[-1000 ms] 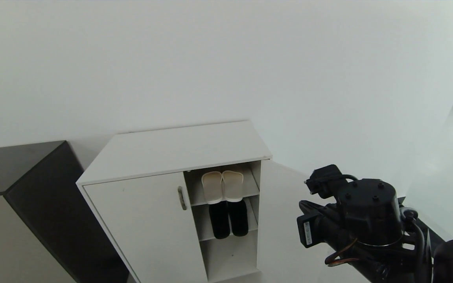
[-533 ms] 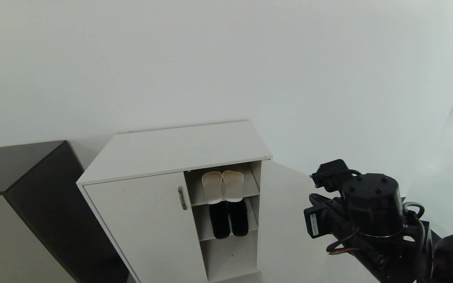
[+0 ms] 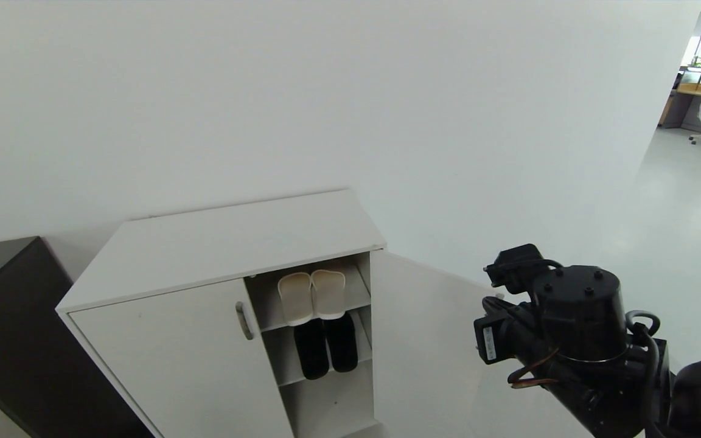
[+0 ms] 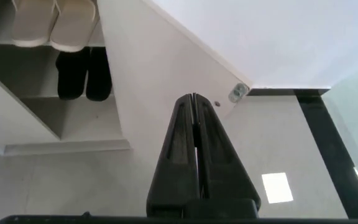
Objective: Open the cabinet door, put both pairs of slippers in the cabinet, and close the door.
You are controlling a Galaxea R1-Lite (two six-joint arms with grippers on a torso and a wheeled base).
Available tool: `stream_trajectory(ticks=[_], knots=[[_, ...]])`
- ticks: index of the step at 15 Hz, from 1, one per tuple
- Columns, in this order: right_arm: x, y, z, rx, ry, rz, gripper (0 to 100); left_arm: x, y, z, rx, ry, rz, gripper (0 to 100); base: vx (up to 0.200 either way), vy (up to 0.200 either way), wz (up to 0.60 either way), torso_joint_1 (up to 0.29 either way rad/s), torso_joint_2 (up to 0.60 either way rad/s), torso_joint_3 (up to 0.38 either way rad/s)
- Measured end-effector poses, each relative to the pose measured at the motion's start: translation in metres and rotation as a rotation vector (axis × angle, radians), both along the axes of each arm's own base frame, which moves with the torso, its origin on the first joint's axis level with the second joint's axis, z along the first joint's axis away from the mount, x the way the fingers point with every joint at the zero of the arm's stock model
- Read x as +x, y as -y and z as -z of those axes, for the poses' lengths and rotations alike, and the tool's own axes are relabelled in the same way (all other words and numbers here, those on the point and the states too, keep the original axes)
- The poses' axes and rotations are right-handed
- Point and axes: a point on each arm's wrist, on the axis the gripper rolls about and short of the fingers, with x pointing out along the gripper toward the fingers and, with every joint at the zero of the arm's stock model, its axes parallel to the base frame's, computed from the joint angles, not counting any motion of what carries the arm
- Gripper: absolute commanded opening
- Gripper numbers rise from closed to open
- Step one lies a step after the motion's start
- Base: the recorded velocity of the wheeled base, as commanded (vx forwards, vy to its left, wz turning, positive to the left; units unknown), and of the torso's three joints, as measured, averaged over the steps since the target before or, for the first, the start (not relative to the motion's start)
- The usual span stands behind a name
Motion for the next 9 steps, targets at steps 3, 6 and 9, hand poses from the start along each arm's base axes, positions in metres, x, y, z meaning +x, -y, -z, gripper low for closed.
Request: stream_trajectory(ticks=[3, 6, 9], knots=[[0.022, 0.013, -0.008, 0.026, 0.020, 0.083, 0, 0.000, 0.000, 0.000, 0.000, 0.000, -0.001, 0, -0.200, 0.000, 0.00, 0.001, 0.00, 0.004], [0.051, 0.024, -0.012, 0.038, 0.026, 0.160, 0, 0.000, 0.000, 0.000, 0.001, 0.000, 0.000, 0, -0.067, 0.000, 0.00, -0.001, 0.00, 0.002], [0.078, 0.022, -0.014, 0.051, 0.022, 0.193, 0, 0.000, 0.000, 0.000, 0.002, 0.000, 0.002, 0, 0.000, 0.000, 0.00, 0.000, 0.00, 0.000]])
